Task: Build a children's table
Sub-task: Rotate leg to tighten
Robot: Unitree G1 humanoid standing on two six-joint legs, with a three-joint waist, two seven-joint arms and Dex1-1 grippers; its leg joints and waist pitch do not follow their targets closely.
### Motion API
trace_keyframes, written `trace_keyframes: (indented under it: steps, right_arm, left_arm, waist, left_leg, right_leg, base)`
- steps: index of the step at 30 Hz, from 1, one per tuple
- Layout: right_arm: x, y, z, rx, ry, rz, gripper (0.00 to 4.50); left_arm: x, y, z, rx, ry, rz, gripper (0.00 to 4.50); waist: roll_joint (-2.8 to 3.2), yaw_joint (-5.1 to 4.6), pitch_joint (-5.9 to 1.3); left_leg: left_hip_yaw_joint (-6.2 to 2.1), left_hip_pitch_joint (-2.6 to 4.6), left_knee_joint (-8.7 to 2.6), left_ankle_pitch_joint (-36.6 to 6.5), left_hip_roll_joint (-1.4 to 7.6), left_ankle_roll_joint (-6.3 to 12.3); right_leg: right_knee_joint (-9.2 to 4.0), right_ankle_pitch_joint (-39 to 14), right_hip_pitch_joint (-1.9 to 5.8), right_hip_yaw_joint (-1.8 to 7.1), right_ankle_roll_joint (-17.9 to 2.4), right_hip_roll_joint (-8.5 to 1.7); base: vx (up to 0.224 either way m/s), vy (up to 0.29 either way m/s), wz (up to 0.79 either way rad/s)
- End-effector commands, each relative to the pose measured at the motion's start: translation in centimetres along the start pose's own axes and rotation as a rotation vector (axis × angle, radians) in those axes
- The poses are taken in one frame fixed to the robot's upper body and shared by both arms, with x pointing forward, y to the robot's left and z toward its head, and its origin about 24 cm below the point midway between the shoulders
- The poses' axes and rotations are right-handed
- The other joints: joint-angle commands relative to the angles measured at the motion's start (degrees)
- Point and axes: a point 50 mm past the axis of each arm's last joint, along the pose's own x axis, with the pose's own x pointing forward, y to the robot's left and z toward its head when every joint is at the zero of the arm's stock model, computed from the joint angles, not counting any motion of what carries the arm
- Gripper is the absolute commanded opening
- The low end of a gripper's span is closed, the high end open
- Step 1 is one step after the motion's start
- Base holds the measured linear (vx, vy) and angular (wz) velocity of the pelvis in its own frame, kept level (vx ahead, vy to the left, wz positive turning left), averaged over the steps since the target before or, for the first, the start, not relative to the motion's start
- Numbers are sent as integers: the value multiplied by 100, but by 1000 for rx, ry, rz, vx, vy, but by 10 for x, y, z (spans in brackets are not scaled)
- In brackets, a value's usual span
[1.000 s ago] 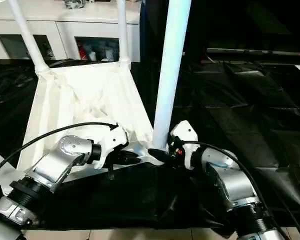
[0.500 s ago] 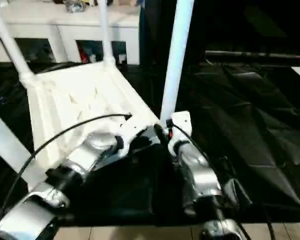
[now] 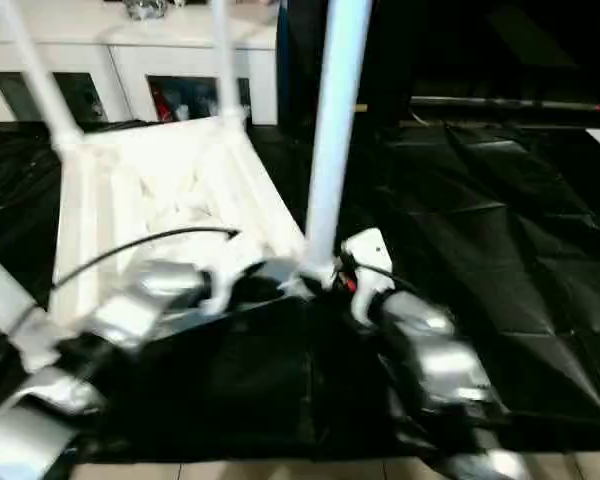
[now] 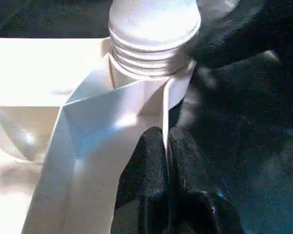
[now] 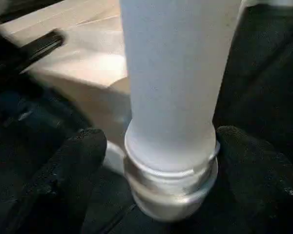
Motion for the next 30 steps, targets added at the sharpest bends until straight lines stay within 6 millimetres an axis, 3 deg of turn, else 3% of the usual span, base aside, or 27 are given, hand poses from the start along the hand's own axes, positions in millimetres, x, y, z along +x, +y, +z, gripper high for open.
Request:
trace_keyframes:
  steps: [1, 6, 11, 18, 25, 30]
  right_arm:
    - [-5, 4, 5, -21, 0, 93, 405]
    - [-15, 1, 4, -61, 56, 160, 405]
    - [-10, 1, 4, -62, 61, 168, 405]
    - [-4, 8, 4, -73, 50, 227, 343]
    - [1, 9, 4, -77, 54, 239, 292]
    - [2, 8, 2, -83, 57, 241, 275]
  left_arm:
    - [-7, -5, -1, -13, -68, -80, 0]
    - [-22, -7, -3, -8, -69, -155, 0]
    - [-25, -7, -3, -4, -69, -166, 0]
    - [-25, -7, -4, -6, -67, -166, 0]
    - [-24, -6, -4, -4, -60, -157, 0]
    - [-25, -6, -6, -5, -54, -154, 0]
  waist:
    - [-112, 26, -305]
    - [-103, 30, -307]
    - [-120, 29, -305]
    - [-101, 39, -316]
    - [-126, 39, -320]
    - [-120, 33, -319]
  left_leg:
    - [70, -35, -342, -1062, 17, 452]
    - [94, -6, -320, -934, 31, 525]
    - [97, -5, -313, -918, 27, 495]
    - [98, -2, -296, -816, 24, 510]
    - [101, 1, -286, -798, 19, 528]
    - [101, 2, -280, -827, 18, 521]
  right_leg:
    - [-382, -953, 278, 69, -1220, -124]
    - [-340, -651, 271, 78, -1419, -124]
    - [-327, -635, 281, 75, -1439, -126]
    - [-301, -464, 292, 78, -1477, -128]
    - [-293, -458, 300, 74, -1509, -123]
    - [-292, -494, 298, 76, -1509, -125]
  base:
    - [0, 0, 0]
    - [0, 0, 0]
    - [0, 0, 0]
    - [0, 0, 0]
    - [0, 0, 0]
    - [0, 0, 0]
